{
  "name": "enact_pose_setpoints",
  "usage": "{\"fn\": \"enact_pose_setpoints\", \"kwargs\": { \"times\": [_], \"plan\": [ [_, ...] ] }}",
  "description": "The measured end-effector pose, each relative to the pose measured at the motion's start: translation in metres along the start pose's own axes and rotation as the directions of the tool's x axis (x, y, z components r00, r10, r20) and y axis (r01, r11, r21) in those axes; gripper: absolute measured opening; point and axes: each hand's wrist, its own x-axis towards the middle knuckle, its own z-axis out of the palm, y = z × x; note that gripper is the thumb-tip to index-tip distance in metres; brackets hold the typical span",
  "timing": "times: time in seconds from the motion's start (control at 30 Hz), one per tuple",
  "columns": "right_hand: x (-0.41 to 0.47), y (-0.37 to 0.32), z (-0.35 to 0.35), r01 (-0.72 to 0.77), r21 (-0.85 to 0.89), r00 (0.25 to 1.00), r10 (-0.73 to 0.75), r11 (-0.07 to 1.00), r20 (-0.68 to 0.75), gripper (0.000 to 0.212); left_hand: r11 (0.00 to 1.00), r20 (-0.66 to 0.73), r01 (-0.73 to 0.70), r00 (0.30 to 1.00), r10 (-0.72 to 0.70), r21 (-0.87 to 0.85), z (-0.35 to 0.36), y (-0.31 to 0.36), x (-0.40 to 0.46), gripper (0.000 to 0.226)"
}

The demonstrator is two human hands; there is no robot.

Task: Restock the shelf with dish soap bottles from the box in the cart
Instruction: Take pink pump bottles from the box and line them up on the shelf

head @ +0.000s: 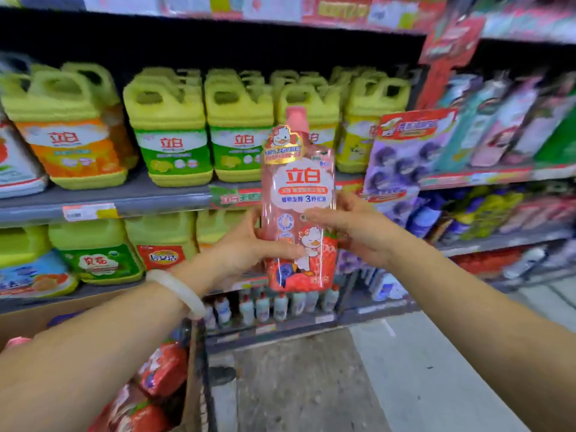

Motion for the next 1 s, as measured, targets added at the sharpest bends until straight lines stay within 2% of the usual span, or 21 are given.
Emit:
{"fn": "enact_pose_setpoints", "kwargs": {
  "times": [0.1, 0.3, 0.43, 0.57, 0.77, 1.0],
  "plan": [
    [-0.026, -0.024, -0.070, 0.053, -0.009, 0.997, -0.053, 0.999, -0.063, 0.043, 0.998, 0.065, -0.037, 0.997, 0.033, 0.054, 0.069, 0.032, 0.021, 0.074],
    [-0.076, -0.068, -0.192, 0.158, -0.057, 0.970, -0.166, 0.986, -0.175, 0.031, 0.982, 0.229, -0.150, 0.966, 0.121, 0.113, 0.189, 0.085, 0.067, 0.078],
    [-0.099, -0.088, -0.257, 0.194, -0.098, 0.941, -0.213, 0.976, -0.262, 0.038, 0.961, 0.355, -0.229, 0.921, 0.162, 0.156, 0.252, 0.113, 0.097, 0.094],
    [-0.107, -0.096, -0.319, 0.212, -0.080, 0.915, -0.226, 0.974, -0.334, 0.043, 0.951, 0.420, -0.262, 0.891, 0.173, 0.163, 0.308, 0.129, 0.136, 0.102],
    [-0.089, -0.098, -0.412, 0.225, -0.070, 0.887, -0.234, 0.972, -0.399, 0.031, 0.933, 0.489, -0.319, 0.848, 0.204, 0.164, 0.384, 0.140, 0.212, 0.069],
    [-0.033, -0.159, -0.533, 0.277, -0.143, 0.842, -0.311, 0.950, -0.441, 0.024, 0.884, 0.544, -0.438, 0.788, 0.289, 0.165, 0.463, 0.204, 0.328, 0.073]
  ]
}}
